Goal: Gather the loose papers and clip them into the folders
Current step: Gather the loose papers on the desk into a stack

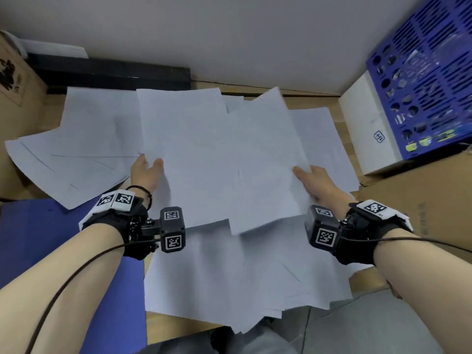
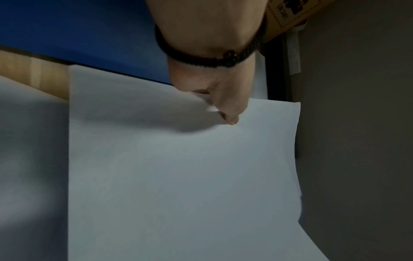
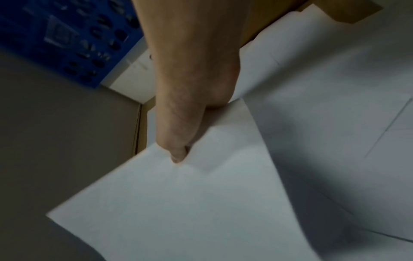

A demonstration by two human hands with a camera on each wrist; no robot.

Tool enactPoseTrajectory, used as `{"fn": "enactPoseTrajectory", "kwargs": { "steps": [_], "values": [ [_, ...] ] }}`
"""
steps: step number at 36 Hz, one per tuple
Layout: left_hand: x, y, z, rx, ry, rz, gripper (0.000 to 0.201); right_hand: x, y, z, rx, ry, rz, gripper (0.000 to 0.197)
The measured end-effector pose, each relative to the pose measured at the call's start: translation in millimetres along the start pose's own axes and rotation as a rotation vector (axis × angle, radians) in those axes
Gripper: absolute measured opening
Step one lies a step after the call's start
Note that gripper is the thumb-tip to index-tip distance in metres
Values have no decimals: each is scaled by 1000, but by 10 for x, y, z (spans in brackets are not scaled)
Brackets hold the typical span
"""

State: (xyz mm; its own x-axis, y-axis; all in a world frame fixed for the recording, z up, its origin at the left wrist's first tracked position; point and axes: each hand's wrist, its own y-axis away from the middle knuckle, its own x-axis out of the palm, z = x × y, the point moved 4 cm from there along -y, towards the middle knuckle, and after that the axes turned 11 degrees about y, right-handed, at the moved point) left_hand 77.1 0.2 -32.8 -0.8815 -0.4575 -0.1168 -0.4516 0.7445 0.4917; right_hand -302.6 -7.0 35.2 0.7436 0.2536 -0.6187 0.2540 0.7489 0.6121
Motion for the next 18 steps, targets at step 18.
{"fn": "enactPoseTrajectory", "kwargs": {
  "steps": [18],
  "values": [
    [465, 296, 254, -302, -10, 217, 23, 488, -483, 246, -17, 36, 360, 34]
  ]
}}
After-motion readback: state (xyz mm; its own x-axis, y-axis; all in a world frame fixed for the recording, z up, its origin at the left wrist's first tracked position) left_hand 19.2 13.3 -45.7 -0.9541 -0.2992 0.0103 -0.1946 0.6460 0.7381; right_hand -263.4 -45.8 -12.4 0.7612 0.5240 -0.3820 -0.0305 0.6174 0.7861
